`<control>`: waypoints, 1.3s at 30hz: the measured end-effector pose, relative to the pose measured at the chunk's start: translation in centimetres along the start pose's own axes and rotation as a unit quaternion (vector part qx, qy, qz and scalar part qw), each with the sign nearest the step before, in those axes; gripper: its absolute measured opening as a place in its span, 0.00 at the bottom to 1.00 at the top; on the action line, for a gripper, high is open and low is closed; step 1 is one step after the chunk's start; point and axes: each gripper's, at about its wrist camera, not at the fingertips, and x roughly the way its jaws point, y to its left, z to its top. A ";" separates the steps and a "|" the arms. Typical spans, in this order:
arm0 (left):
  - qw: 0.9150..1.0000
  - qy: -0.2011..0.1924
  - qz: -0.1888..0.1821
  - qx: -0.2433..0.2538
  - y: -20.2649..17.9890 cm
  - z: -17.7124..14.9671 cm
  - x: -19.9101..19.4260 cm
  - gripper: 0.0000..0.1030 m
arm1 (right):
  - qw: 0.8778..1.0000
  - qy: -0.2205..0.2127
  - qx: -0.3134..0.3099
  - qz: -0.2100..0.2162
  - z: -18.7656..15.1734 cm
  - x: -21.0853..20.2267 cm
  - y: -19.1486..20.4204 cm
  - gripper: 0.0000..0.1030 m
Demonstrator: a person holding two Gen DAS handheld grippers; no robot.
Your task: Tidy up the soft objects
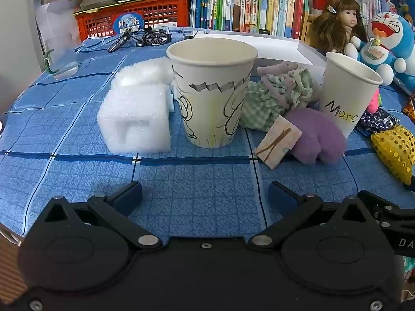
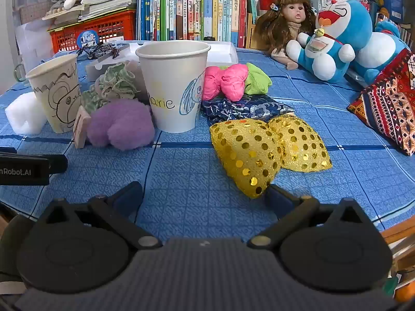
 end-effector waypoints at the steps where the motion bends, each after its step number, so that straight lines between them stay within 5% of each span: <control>1: 1.000 0.000 0.000 0.000 0.0 0.0 0.0 1.00 | 1.000 0.000 0.000 0.000 0.0 0.0 0.0 1.00; 39: 1.000 0.004 -0.007 0.006 0.1 -0.1 -0.1 1.00 | 1.000 -0.006 -0.004 -0.005 -0.1 -0.1 -0.1 1.00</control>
